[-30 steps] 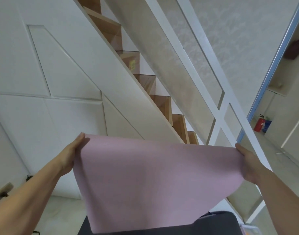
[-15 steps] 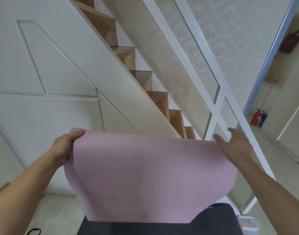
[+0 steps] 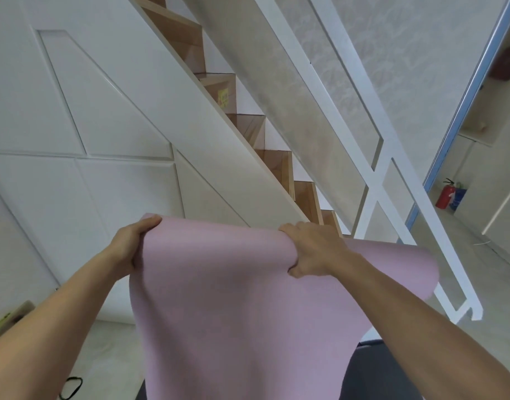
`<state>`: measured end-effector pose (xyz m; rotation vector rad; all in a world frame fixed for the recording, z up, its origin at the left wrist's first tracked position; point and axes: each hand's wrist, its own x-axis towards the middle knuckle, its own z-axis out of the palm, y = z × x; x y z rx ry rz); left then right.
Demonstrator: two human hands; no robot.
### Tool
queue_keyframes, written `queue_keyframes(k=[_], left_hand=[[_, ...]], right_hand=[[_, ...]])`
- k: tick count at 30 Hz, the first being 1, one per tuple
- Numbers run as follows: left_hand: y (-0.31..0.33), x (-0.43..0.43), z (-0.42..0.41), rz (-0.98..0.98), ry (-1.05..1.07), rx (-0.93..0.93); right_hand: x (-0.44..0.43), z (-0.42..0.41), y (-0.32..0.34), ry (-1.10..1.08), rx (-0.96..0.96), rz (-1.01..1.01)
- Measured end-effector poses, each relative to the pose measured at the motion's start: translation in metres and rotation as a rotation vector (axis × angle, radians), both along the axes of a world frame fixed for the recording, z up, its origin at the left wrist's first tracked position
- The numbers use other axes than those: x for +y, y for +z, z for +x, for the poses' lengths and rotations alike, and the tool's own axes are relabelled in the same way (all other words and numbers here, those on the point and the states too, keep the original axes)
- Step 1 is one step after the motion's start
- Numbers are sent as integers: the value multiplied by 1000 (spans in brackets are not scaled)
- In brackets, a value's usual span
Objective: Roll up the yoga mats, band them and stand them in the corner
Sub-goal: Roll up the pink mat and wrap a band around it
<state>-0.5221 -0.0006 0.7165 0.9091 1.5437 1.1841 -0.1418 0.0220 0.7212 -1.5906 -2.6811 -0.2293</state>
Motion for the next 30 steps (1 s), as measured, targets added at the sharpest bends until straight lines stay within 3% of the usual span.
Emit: queue_keyframes(k=[3,5,6,8,9,11,13,16,19,22,25,27,30], left_hand=[[3,-3,-5,58,-16,307],[8,-3,4,198,146,718],[12,-6,17,353,119,956],[11,-10,60,692,-177,1411],[8,-15,87,755,-342,1599],[-3,-25,131,638,-556,1836],[-4,-27,154,470,-624,1869],[3,-20,152,466,-592,1798],[16,-8,145,392,-651,1648],[35,-5,146,186,-786,1447],[40,-5,147,104,-864,1277],[32,-12,151,160,-867,1433],[3,-30,158,419,-679,1831]], right_hand=[[-5,-3,8,11,2,-15],[-5,-7,11,15,0,-26],[-4,-10,12,17,-6,-40],[-4,-21,15,31,-4,-103],[-5,-26,17,44,-1,-135],[-10,-33,21,57,2,-199],[-12,-32,24,42,46,-254],[-21,-27,17,52,104,-230],[-35,-24,-7,61,-33,-8],[-42,-23,-25,54,-90,256],[-38,-26,-10,61,-57,154],[-34,-25,4,30,-26,38],[-29,-22,16,13,6,-122]])
